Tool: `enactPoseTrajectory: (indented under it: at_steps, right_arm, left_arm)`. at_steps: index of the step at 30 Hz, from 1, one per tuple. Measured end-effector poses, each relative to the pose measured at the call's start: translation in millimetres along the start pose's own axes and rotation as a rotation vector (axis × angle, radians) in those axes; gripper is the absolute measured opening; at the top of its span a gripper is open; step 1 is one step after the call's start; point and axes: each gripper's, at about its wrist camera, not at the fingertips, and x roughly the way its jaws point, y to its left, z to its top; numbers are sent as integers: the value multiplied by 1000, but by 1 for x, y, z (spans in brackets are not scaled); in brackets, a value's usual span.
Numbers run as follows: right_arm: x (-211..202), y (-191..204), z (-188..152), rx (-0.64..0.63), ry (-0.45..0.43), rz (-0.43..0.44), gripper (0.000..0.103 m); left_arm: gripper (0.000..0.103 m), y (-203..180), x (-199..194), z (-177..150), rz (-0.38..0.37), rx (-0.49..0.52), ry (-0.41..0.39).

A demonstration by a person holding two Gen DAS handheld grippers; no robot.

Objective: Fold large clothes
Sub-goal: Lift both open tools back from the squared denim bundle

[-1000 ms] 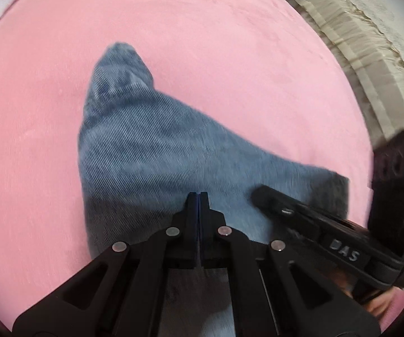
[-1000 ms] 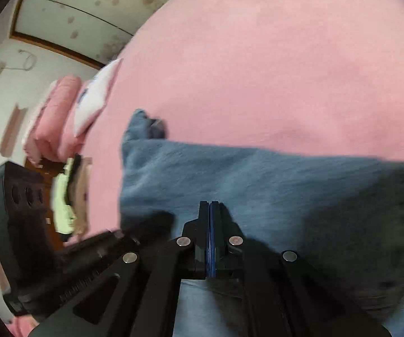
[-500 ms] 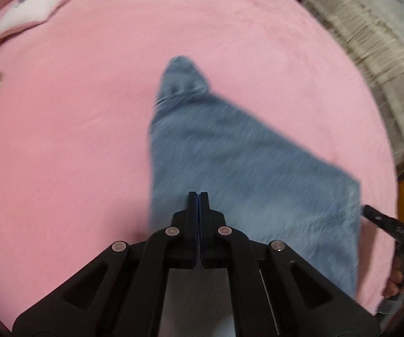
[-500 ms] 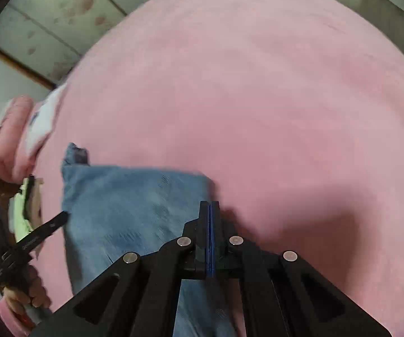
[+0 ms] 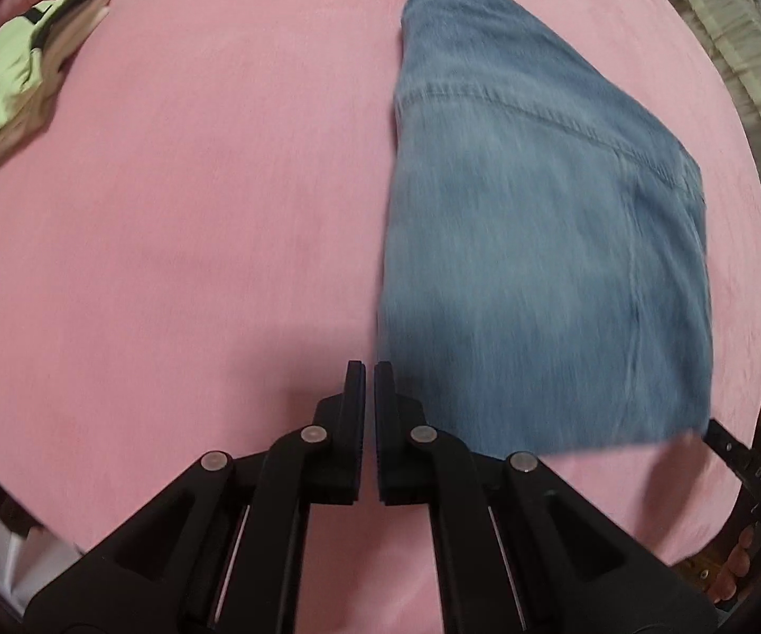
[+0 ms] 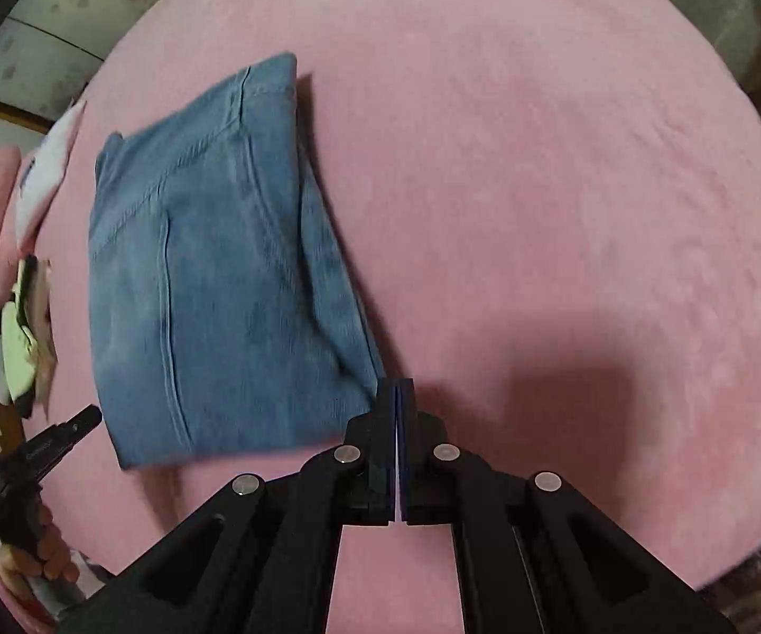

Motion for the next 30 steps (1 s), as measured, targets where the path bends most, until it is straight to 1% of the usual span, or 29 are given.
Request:
enactPoseTrajectory:
  at_steps: [2, 3, 5, 6, 7, 8, 9, 10, 11, 12, 13, 14, 15, 16, 17, 18, 20, 23, 26, 30]
  right_arm:
    - [1, 22, -11, -9, 8, -17, 3]
    - [0, 32, -15, -16, 15, -9, 3]
    - [-18, 41, -22, -41, 15, 23, 4]
    - [-30, 41, -25, -62, 11, 29, 9]
    - [-38, 52, -28, -101, 5, 23, 13]
    - [-43, 66, -28, -141, -5, 15, 23]
    - [-58, 73, -30, -173, -19, 12, 30]
    - [-67, 84, -33, -214, -42, 12, 33]
    - [-76, 90, -34, -242, -58, 12, 36]
    - [-84, 99, -37, -275, -74, 10, 38]
    - [-93, 106, -40, -304, -88, 6, 40]
    - [-102, 112, -43, -327, -101, -3, 47]
    - [-109, 113, -46, -339, -111, -9, 57]
    - [-116, 118, -49, -356, -126, -7, 63]
    - [-123, 121, -53, -372, -143, 2, 73]
    - [-133, 124, -56, -385, -154, 6, 78]
    - [-143, 128, -60, -407, -173, 2, 80]
    - [-149, 132, -60, -411, -184, -11, 84]
    - [-151, 134, -60, -408, -176, -30, 85]
    - [-145, 135, -60, -399, -166, -41, 87]
  left_arm:
    - [1, -4, -14, -14, 12, 5, -4]
    - [1, -6, -21, -18, 15, 10, -9]
    - [1, -12, -41, -26, 16, 23, -31]
    - [2, -16, -52, -28, 13, 27, -48]
    - [4, -22, -63, -30, 11, 29, -64]
    - [10, -24, -75, -33, 8, 26, -87]
    - [15, -26, -87, -35, 1, 21, -114]
    - [30, -28, -97, -37, -4, 14, -136]
    - [49, -29, -105, -36, -4, 5, -150]
    - [55, -29, -112, -38, -7, -3, -164]
    - [58, -30, -122, -42, -24, -8, -185]
    - [58, -28, -134, -50, -35, -3, -195]
    - [58, -27, -143, -54, -42, 9, -204]
    - [58, -30, -148, -57, -42, 20, -214]
    - [58, -32, -154, -60, -37, 32, -225]
    - [59, -34, -158, -63, -36, 44, -237]
    - [63, -37, -164, -68, -31, 59, -243]
    - [66, -40, -167, -73, -25, 64, -244]
    - [69, -43, -164, -76, -29, 71, -244]
    - [71, -48, -162, -80, -33, 97, -245]
